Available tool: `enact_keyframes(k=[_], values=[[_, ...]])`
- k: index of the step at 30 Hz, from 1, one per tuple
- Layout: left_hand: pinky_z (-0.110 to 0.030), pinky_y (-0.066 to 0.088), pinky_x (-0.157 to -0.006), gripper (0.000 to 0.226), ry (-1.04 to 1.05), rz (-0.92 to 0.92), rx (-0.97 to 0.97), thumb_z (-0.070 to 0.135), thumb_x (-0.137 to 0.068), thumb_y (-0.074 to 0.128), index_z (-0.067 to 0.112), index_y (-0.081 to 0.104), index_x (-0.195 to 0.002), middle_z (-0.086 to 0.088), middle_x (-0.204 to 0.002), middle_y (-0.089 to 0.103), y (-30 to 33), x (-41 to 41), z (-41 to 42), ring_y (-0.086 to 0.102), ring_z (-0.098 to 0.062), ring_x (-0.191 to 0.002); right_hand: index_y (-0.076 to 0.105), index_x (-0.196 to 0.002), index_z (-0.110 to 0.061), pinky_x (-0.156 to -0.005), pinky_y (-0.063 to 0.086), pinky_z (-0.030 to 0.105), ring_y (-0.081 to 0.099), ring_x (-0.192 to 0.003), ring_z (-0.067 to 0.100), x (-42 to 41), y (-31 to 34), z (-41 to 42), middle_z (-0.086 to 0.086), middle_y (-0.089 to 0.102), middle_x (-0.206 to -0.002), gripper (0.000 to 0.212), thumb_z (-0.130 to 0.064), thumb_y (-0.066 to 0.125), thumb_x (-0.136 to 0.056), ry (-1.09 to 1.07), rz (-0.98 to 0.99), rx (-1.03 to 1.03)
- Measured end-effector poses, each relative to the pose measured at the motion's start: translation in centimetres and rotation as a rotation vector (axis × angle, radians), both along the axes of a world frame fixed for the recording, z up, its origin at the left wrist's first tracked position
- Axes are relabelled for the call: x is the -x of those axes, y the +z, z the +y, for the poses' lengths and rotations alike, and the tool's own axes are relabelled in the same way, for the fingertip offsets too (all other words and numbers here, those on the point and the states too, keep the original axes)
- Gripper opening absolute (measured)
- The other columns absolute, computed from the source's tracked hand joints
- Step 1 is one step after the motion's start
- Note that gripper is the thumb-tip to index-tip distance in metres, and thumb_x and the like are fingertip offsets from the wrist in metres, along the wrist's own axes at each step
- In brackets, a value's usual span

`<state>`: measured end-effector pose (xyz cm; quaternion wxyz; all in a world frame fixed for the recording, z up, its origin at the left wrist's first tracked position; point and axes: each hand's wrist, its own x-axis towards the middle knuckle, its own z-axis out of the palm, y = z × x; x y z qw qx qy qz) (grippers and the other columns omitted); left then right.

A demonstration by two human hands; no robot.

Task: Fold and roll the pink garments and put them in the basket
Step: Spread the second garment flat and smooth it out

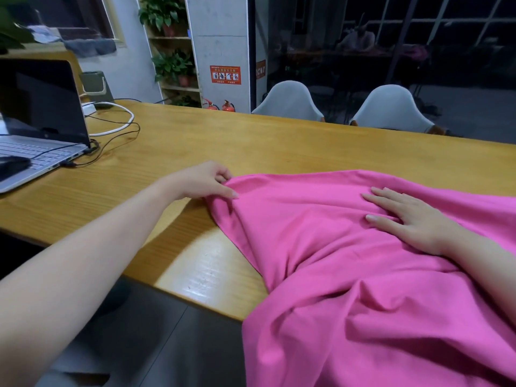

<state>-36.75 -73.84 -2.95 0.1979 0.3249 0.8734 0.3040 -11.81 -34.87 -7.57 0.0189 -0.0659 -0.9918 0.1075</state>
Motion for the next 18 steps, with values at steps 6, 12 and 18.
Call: enact_keyframes(k=[6, 12, 18], values=[[-0.023, 0.039, -0.056, 0.013, 0.127, -0.011, -0.160, 0.021, -0.095, 0.071, 0.015, 0.064, -0.087, 0.007, -0.065, 0.059, 0.0, -1.7, -0.7, 0.050, -0.008, -0.060, 0.060, -0.129, -0.033, -0.103, 0.045, 0.046, 0.054, -0.126, 0.022, 3.7, 2.5, -5.2, -0.002, 0.059, -0.132, 0.094, -0.092, 0.005, -0.079, -0.094, 0.005, -0.151], [-0.022, 0.031, -0.038, 0.010, 0.358, -0.158, -0.495, 0.019, -0.104, 0.055, 0.018, 0.059, -0.094, -0.003, -0.067, 0.052, -0.8, -1.8, 2.9, 0.045, -0.015, -0.047, 0.032, -0.159, -0.032, -0.126, 0.013, 0.036, 0.021, -0.154, 0.017, 4.8, 0.0, -6.7, 0.001, 0.026, -0.167, 0.114, -0.097, 0.003, -0.071, -0.056, -0.016, -0.089], [-0.033, 0.049, -0.065, 0.013, 0.162, 0.477, -0.114, 0.028, -0.101, 0.060, 0.023, 0.067, -0.090, 0.006, -0.081, 0.066, -0.4, 3.3, 3.2, 0.061, -0.020, -0.081, 0.036, -0.156, -0.035, -0.126, 0.014, 0.033, 0.025, -0.153, 0.013, 4.4, -0.6, -4.8, -0.004, 0.028, -0.166, 0.117, -0.101, -0.001, -0.067, -0.044, 0.076, -0.013]])
